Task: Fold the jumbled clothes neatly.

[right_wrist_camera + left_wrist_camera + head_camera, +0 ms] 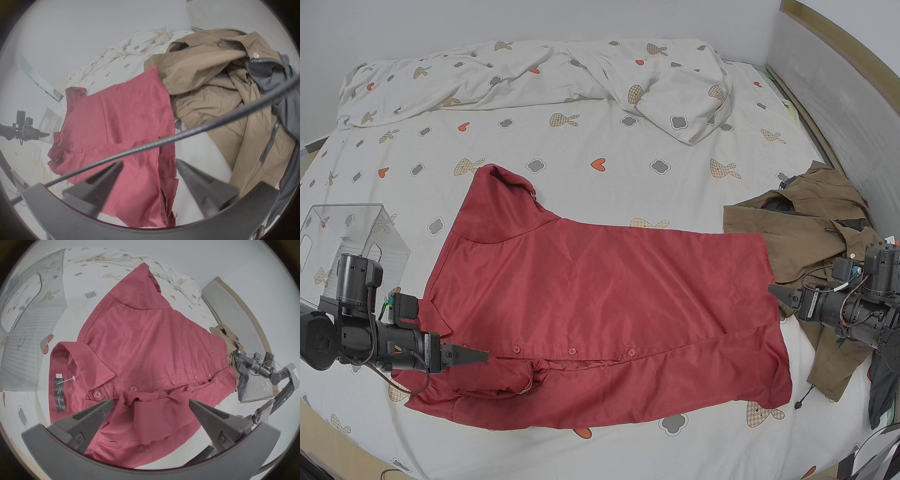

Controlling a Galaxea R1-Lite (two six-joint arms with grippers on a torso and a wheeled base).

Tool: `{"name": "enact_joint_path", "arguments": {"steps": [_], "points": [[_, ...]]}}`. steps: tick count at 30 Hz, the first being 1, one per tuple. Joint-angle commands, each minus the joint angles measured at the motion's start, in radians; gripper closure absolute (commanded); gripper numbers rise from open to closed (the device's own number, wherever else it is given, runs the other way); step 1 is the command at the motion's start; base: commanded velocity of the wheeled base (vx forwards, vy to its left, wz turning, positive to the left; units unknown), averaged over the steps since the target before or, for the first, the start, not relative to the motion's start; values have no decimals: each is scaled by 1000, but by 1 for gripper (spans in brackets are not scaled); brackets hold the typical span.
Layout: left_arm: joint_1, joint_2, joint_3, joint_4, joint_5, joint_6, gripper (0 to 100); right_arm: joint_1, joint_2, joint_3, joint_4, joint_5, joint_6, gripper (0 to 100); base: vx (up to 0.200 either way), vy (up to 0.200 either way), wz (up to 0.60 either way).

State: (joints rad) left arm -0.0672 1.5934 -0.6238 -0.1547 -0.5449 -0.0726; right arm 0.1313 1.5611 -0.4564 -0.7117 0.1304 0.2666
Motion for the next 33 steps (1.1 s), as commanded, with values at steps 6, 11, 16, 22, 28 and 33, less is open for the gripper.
{"name": "enact_joint_path", "arguments": {"steps": [6, 11, 16, 22, 28, 33], "points": [[40, -36, 44, -2, 29, 5, 0, 11, -16, 5, -2, 5, 3, 0, 0, 0, 0], [44, -15, 69, -46, 69, 14, 0, 24, -15, 13, -2, 5, 3, 0, 0, 0, 0], [44, 36, 110, -131, 114, 36, 0, 27, -16, 15, -2, 5, 3, 0, 0, 0, 0], [41, 80, 127, -183, 114, 37, 0, 27, -15, 19, -2, 5, 2, 0, 0, 0, 0], [38, 82, 128, -184, 114, 39, 0, 27, -13, 19, -3, 5, 3, 0, 0, 0, 0], [37, 106, 128, -189, 112, 46, 100, 25, -13, 19, -2, 6, 3, 0, 0, 0, 0]]}}
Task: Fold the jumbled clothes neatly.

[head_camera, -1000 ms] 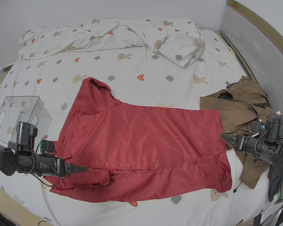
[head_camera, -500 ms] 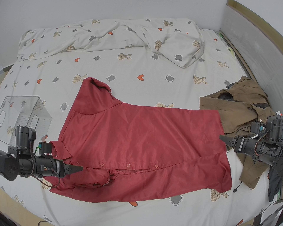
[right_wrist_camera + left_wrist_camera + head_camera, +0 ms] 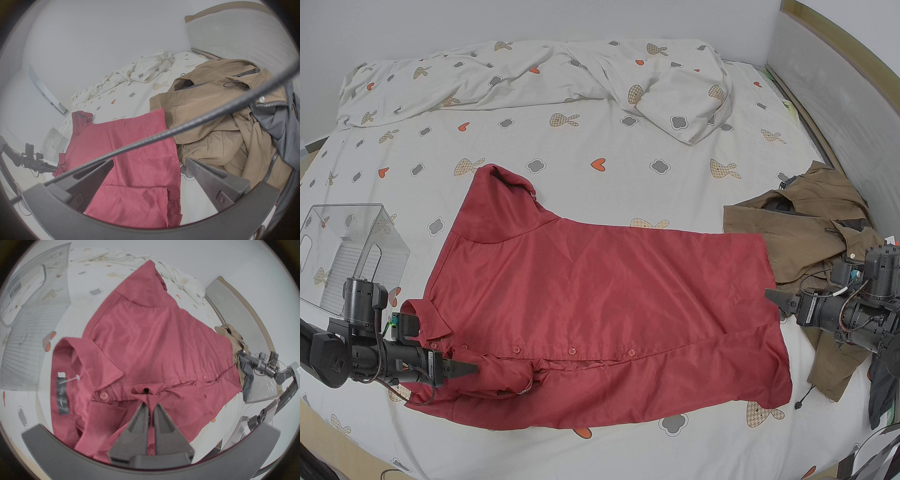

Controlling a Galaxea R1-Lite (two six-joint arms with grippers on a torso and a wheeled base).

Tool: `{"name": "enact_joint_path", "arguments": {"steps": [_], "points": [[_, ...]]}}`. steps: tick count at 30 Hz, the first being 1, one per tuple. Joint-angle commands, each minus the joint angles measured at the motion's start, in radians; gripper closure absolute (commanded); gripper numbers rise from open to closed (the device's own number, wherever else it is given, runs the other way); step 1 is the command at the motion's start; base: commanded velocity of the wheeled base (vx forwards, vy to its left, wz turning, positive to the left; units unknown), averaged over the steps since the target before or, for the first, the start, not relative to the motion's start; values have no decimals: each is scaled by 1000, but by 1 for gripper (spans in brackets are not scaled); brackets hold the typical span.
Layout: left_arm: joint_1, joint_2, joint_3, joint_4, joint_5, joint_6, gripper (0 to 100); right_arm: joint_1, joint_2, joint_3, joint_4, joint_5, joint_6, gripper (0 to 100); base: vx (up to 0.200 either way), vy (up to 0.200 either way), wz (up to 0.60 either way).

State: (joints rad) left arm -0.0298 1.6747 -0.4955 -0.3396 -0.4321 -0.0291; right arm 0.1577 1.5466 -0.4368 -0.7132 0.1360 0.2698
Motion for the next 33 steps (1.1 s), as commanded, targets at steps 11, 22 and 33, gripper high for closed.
{"name": "enact_joint_path", "arguments": {"steps": [11, 22, 33], "points": [[13, -26, -8, -15, 4, 0, 100, -1, 1, 1, 0, -1, 0, 0, 0, 0, 0], [57, -79, -11, -13, 4, -5, 100, 2, 7, 1, 0, -1, 0, 0, 0, 0, 0], [59, -16, -49, -15, 15, -20, 100, 3, 10, 3, 0, -1, 0, 0, 0, 0, 0]]}}
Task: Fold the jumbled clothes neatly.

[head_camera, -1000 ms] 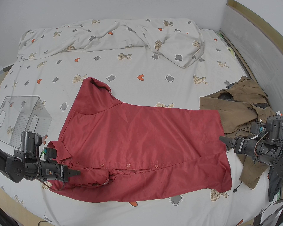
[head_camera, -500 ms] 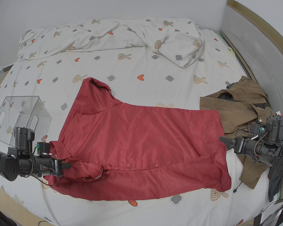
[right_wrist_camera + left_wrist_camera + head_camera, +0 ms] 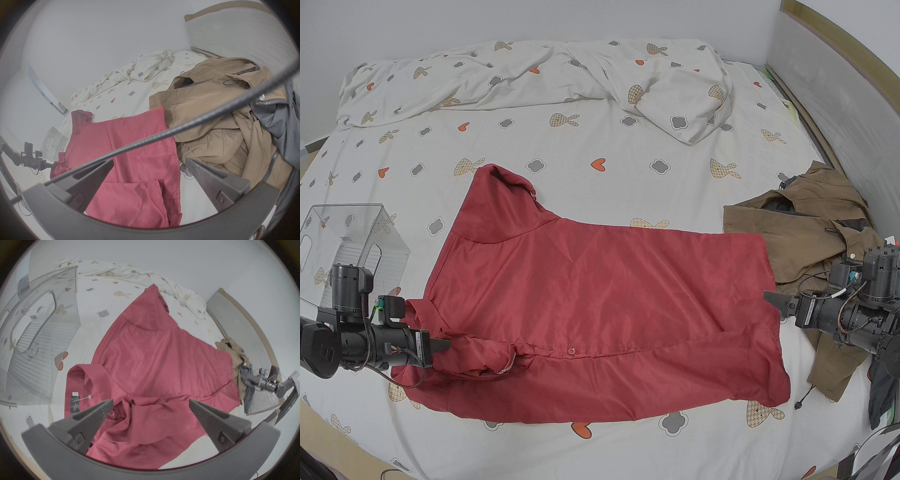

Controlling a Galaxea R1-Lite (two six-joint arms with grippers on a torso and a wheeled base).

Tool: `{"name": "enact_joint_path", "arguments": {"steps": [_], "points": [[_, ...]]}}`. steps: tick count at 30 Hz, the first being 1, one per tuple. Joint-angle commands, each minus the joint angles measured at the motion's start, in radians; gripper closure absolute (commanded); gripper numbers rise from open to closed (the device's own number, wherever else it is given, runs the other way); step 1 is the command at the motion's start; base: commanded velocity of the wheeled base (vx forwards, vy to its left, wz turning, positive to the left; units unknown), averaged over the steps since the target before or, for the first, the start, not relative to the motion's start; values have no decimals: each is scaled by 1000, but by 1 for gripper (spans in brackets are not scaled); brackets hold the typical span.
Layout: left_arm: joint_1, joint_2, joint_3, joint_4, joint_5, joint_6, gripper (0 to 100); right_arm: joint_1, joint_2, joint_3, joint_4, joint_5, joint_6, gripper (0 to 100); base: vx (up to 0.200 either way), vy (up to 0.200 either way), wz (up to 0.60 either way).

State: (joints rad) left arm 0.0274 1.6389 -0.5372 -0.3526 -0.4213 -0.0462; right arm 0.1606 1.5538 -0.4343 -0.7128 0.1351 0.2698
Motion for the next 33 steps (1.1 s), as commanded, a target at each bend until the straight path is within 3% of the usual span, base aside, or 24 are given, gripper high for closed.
{"name": "enact_joint_path", "arguments": {"steps": [1, 2, 3, 7, 12, 18, 22, 24, 26, 28, 33], "points": [[2, 19, -7, -3, 19, -1, 100, 0, 3, 2, -1, 0, 0, 0, 0, 0, 0], [2, 19, -7, -3, 29, 0, 100, 0, 3, 3, -1, 1, 0, 0, 0, 0, 0], [0, 18, -9, -5, 35, 2, 0, 0, 3, 5, -1, 1, -1, 0, 0, 0, 0], [0, -21, -3, -34, 36, -6, 0, 23, -3, 8, 1, 0, 0, 0, 0, 0, 0], [-37, -142, -1, -28, 33, -60, 0, 135, -29, 45, 3, -2, 5, 0, 0, 0, 0], [-121, -217, -9, -28, -1, -161, 0, 369, -18, 54, 6, 29, 203, 0, 0, 0, 0], [-184, -200, -4, -23, -73, -166, 0, 470, 48, 45, 6, 38, 232, 0, 0, 0, 0], [-184, -200, -4, -23, -73, -166, 0, 470, 48, 45, 6, 38, 232, 0, 0, 0, 0], [-231, -165, -1, -22, -195, -210, 0, 501, 157, 46, 4, 38, 235, 0, 0, 0, 0], [-248, -133, 10, -22, -249, -225, 0, 501, 198, 52, 3, 38, 238, 0, 0, 0, 0], [-261, -28, 48, -26, -260, -218, 0, 473, 284, 45, -1, 37, 241, 0, 0, 0, 0]]}}
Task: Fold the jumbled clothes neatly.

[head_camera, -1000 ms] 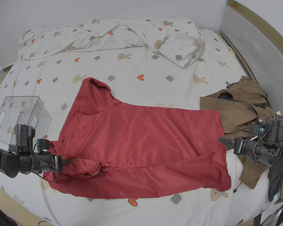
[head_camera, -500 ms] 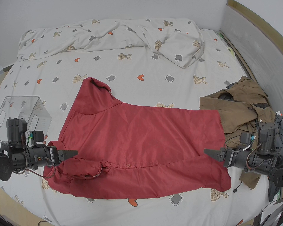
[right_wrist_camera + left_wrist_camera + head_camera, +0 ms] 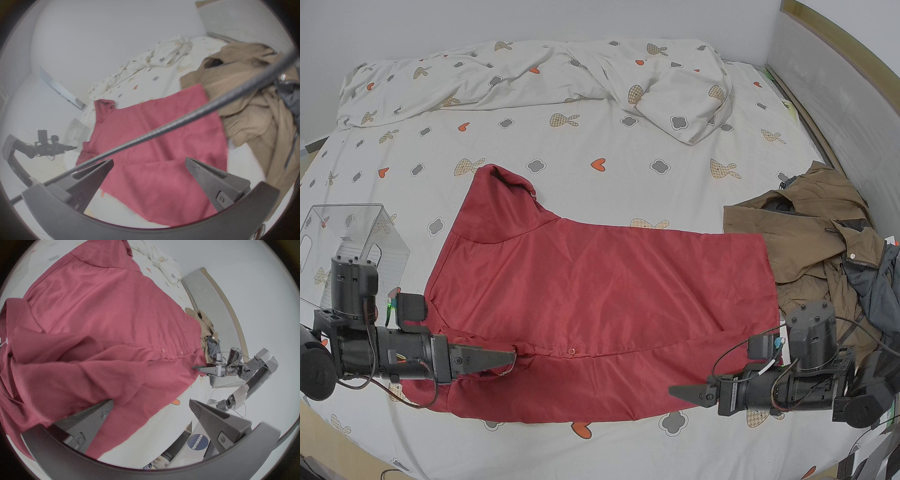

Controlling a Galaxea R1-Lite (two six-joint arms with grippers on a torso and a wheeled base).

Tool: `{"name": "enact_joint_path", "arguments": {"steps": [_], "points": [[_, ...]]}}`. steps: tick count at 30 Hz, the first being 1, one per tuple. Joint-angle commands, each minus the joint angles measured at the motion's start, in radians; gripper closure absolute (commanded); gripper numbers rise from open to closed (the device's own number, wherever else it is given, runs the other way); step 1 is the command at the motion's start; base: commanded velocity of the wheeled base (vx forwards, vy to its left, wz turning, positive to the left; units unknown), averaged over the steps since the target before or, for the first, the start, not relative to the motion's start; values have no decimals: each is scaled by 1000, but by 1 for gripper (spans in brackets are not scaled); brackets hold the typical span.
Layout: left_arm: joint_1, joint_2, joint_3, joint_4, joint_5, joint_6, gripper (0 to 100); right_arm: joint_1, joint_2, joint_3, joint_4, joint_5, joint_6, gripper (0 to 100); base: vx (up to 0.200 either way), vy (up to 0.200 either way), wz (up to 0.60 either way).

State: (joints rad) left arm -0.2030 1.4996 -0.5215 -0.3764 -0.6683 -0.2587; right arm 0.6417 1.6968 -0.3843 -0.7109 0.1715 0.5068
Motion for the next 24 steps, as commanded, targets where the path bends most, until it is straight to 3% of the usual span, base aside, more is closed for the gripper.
{"name": "enact_joint_path", "arguments": {"steps": [1, 5, 10, 20, 24], "points": [[-30, 125, 37, -6, -13, -4, 0, -19, 153, -7, -4, -1, 4, 0, 0, 0, 0], [-26, 169, 49, -7, -10, 29, 0, -47, 178, -8, -4, -6, 1, 0, 0, 0, 0], [8, 243, 77, -7, 1, 133, 0, -103, 170, -5, -4, -9, -4, 0, 0, 0, 0], [73, 281, 94, -56, 15, 144, 0, -145, 126, -2, -4, -10, -4, 0, 0, 0, 0], [100, 268, 89, -59, 22, 162, 0, -152, -2, 27, 7, -12, -5, 0, 0, 0, 0]]}}
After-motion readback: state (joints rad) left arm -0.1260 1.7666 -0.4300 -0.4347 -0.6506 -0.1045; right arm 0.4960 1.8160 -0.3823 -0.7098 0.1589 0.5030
